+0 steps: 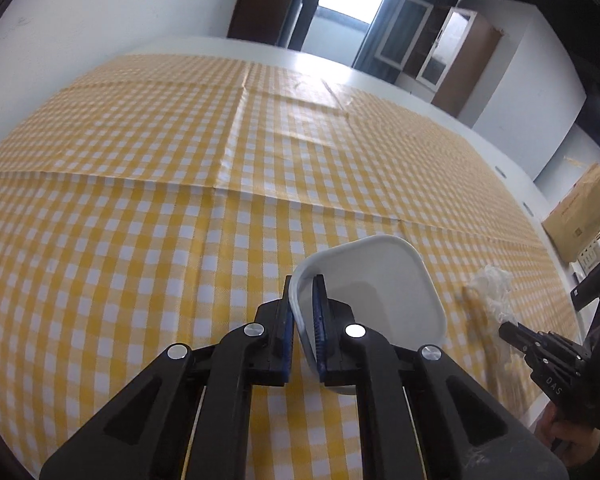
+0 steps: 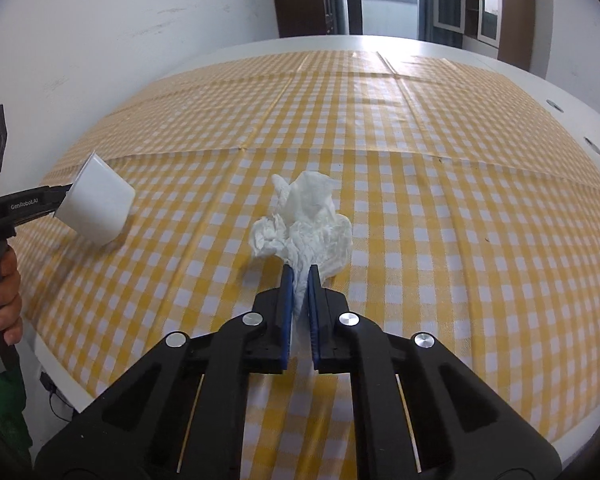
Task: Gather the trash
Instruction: 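Grasp the white cup rim with left tool while right tool grasps the tissue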
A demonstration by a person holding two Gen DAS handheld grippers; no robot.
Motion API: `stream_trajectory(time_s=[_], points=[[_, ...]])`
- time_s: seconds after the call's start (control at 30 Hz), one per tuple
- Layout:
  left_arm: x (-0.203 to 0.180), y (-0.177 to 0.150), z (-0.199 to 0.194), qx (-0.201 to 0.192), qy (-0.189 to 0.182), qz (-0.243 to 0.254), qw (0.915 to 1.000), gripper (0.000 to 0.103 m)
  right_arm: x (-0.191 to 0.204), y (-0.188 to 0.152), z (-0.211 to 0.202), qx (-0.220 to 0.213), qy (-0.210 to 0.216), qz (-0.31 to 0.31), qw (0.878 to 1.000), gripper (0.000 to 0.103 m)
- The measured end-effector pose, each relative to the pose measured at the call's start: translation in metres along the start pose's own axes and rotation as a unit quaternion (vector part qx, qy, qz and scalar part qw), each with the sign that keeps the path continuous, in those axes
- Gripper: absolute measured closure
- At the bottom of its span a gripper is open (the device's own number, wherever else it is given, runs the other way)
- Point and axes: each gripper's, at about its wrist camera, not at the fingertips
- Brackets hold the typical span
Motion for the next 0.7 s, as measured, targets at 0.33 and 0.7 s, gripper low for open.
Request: stream_trajectory(time_s=[0.33, 0.7], points=[[-0.016, -0.040, -0.086, -0.055, -0.078, -0.017, 0.9953, 0.095, 0.023, -0.017, -0.070, -0.065, 0.048, -0.002, 0.997, 0.099], [-0.041, -0.089, -0.161, -0.082, -0.116, 0.035, 0.9892, 0.095, 0.045, -0.061, -0.149, -0.097, 0.092, -0.006, 0.991, 0.099]])
Point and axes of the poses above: each gripper's, at about its wrist camera, not at the fingertips, and z roughly the way its jaws point, x to its left, y to its top, and after that the axes turned 13 degrees about -x, right-handed
